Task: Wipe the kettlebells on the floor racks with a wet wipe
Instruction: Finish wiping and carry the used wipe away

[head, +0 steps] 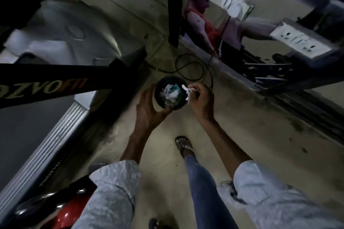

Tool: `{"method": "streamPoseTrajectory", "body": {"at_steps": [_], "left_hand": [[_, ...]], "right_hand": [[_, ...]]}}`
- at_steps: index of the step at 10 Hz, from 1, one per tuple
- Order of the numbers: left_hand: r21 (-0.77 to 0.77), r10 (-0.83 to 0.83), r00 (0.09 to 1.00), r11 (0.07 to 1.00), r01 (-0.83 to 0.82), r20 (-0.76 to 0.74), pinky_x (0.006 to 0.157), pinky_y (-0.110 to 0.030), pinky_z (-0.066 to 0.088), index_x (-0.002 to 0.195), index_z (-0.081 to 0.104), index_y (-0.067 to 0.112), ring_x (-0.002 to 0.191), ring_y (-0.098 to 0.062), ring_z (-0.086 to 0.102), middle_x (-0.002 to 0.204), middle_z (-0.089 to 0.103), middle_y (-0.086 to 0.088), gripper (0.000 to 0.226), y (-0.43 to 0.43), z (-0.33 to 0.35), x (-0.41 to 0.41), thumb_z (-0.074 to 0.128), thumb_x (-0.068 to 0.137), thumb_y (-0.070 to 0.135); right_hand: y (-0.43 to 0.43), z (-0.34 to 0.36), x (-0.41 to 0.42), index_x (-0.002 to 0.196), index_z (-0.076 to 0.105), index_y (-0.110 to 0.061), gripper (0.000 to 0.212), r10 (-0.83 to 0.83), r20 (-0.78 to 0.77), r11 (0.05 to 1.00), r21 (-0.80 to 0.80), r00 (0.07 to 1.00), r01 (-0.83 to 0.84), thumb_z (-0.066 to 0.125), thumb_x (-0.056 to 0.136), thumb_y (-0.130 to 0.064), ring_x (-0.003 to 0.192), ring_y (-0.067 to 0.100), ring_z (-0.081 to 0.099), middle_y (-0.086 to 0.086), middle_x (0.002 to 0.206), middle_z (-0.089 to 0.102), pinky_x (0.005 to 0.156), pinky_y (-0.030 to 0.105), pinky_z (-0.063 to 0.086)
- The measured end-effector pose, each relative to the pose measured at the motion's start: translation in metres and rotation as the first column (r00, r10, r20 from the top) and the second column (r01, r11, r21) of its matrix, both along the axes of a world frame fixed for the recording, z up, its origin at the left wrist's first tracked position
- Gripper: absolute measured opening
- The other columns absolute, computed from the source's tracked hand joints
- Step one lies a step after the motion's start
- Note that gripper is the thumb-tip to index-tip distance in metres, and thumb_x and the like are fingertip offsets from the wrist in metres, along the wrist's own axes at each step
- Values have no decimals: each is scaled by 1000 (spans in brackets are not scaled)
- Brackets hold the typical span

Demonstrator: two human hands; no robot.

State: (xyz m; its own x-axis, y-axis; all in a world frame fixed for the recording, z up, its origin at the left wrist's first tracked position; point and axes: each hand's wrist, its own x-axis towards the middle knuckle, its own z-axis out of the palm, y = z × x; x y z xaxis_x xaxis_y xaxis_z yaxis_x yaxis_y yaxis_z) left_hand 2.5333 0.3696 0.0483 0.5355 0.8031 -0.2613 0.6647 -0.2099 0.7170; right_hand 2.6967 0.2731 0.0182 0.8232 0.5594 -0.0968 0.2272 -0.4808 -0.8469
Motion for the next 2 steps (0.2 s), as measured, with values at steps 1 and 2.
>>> {"method": "streamPoseTrajectory", "body": {"at_steps": [1,2], "left_hand": [[-56,28,1000,998,-28,-2,103,-20,33,153,37,18,133,-2,38,156,42,-4,96,24,-80,30,88,75,40],[-52,6,1000,999,-7,-29,104,-13,32,152,38,10,138,-10,38,153,43,-4,93,42,-140,45,88,77,29]], "right_hand": [[32,-83,22,104,70,-9,14,52,-54,997,-55,997,-55,64,91,-9,89,16,65,3,99,72,73,29,53],[55,-155,29,118,69,-7,27,178,-137,971,-133,974,-196,65,93,-14,107,22,67,9,117,72,89,26,52]]}}
